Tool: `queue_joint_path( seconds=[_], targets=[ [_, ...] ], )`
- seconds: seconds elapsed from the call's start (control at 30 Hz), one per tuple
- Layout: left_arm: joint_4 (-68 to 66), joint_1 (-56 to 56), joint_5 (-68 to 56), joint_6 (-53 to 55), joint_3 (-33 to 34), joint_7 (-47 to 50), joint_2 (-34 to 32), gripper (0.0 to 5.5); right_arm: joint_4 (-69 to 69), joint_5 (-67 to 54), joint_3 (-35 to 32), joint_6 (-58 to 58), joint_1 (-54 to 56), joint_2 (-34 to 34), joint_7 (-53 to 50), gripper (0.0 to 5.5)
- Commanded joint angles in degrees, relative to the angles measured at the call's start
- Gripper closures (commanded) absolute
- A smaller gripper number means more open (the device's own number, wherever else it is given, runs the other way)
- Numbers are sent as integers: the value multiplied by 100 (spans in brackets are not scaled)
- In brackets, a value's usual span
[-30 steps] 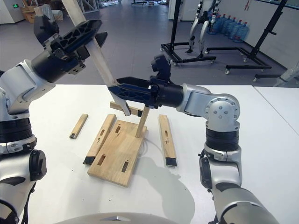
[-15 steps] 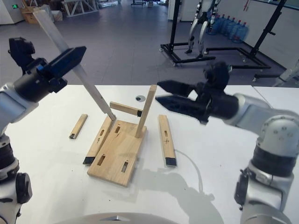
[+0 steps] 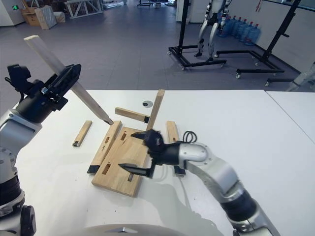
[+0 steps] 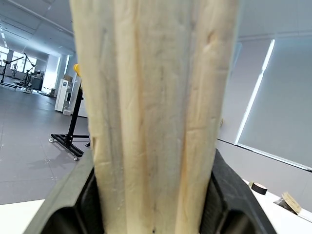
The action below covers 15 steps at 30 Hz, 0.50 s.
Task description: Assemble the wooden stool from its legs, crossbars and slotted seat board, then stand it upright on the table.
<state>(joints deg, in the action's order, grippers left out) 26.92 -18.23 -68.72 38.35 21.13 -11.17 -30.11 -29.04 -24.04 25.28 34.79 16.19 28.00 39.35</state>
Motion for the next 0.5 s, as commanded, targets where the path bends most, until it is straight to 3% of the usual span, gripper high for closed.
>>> queue_joint_path(
  seconds=[0.03,0.23,0.37,0.5],
  targets=[
    [-3,110,209,-37,-157,-21,75,348,558,962,842,-23,700,-164,14,10],
    [-8,83,295,22,-327,-55,97,348,624,1920,2005,736,1375,-236,338,10],
    [21,108,362,-2,-416,-32,152,348,865,2495,2563,583,1539,-148,563,10],
    [44,141,473,-39,-477,-7,228,348,1235,3102,2832,140,1497,395,870,10]
  ],
)
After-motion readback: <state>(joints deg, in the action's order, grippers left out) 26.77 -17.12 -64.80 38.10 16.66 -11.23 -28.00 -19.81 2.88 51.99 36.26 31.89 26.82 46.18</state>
